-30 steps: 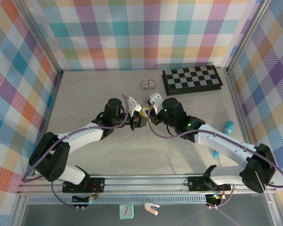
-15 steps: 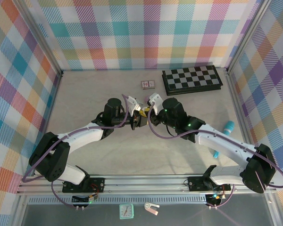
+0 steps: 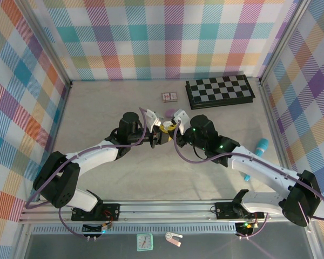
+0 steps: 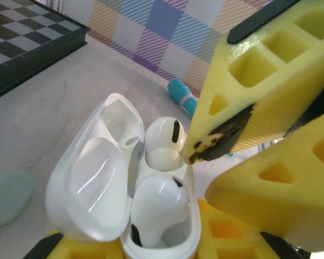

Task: Insert the wireless bluetooth earbuds into the charging case

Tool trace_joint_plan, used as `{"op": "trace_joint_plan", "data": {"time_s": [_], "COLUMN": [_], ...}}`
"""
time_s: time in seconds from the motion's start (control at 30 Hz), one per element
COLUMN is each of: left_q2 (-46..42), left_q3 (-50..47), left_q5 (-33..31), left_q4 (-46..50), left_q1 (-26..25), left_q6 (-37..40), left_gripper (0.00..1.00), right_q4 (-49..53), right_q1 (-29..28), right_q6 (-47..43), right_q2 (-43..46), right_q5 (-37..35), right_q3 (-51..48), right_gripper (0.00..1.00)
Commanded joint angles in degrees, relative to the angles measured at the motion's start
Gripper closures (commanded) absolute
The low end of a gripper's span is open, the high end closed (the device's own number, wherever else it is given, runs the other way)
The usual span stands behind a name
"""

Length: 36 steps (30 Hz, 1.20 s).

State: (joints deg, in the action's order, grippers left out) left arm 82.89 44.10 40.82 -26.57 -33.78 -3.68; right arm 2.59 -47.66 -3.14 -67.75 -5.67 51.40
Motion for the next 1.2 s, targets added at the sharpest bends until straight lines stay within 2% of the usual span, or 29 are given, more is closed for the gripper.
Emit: {"op": "trace_joint_plan", "data": {"time_s": [0.0, 0.2, 0.4, 0.63, 0.77, 0.87, 1.03, 1.17], "left_q2": [-0.59, -1.91, -4.44, -6.49, -6.66, -6.38, -6.84, -8.20], "left_q3": [1.91, 0.54, -3.13, -6.34, -9.39, -9.80, -9.82, -9.73], "left_q5": [-0.12, -1.66, -4.14, -8.67, -12.12, -13.62, -14.06, -15.21], "left_q4": [-2.16, -1.02, -2.32, -3.80, -9.45, -9.88, -7.16, -4.50], "left_q1": [-0.34, -0.41, -0.36, -0.41, -0.41, -0.48, -0.67, -0.72], "left_q6": [-0.07, 4.69, 15.07, 26.50, 31.74, 35.35, 41.53, 43.68], "left_gripper": [0.94, 0.94, 0.93, 0.93, 0.94, 0.94, 0.94, 0.94], "right_q4": [0.95, 0.01, -2.33, -1.57, 5.71, 10.71, 17.88, 23.97], "right_q1": [-0.32, -0.33, 1.00, 6.59, 8.51, 9.32, 9.34, 9.37], "right_q6": [-0.99, 0.01, 4.49, 15.48, 19.76, 21.94, 22.57, 22.06], "right_q2": [0.96, 4.98, 9.47, 10.85, 7.58, 3.93, -2.87, -9.23], "right_q5": [2.36, -0.37, 1.06, 2.97, 2.12, 1.34, 2.47, 5.69], "right_q3": [0.17, -0.68, -1.71, -0.72, 3.96, 7.31, 14.26, 20.32], "right_gripper": [0.79, 0.71, 0.47, 0.26, 0.19, 0.15, 0.12, 0.11]}}
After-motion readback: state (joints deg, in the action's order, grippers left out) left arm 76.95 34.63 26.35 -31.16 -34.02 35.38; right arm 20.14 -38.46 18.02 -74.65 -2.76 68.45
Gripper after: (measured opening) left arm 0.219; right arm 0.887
